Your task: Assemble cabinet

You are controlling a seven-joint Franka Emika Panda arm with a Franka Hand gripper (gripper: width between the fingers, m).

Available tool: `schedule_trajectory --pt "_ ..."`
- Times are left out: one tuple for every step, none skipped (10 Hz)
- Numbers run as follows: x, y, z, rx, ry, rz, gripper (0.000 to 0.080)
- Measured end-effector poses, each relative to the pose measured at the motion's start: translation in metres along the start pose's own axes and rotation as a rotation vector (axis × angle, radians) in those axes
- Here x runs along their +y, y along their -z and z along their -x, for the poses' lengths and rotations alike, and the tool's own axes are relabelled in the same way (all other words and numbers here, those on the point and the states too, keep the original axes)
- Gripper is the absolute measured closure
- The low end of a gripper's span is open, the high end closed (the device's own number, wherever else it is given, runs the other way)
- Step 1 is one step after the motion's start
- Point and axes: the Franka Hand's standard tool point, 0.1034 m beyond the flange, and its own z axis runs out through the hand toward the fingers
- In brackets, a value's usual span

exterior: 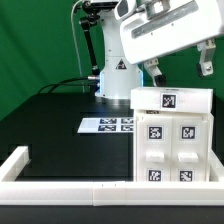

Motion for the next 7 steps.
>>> schedule_trajectory --pt "0.002 0.0016 0.0014 0.001 0.097 0.004 0.0002" --pt "0.0016 0.0016 0.0016 0.005 0.223 0.012 0.0002" --pt "0.0004 0.0018 0.0012 0.011 0.344 0.023 0.0002" --pt "-0.0005 0.001 0.0013 0.015 0.437 0.034 0.0002" --pt "-0.0005 0.0005 0.002 0.016 0.477 0.039 0.0002" --pt "0.0005 0.0006 0.0008 0.015 0.56 0.04 0.0002" --pt "0.001 0.0006 0.0003 0.013 0.635 0.042 0.0002"
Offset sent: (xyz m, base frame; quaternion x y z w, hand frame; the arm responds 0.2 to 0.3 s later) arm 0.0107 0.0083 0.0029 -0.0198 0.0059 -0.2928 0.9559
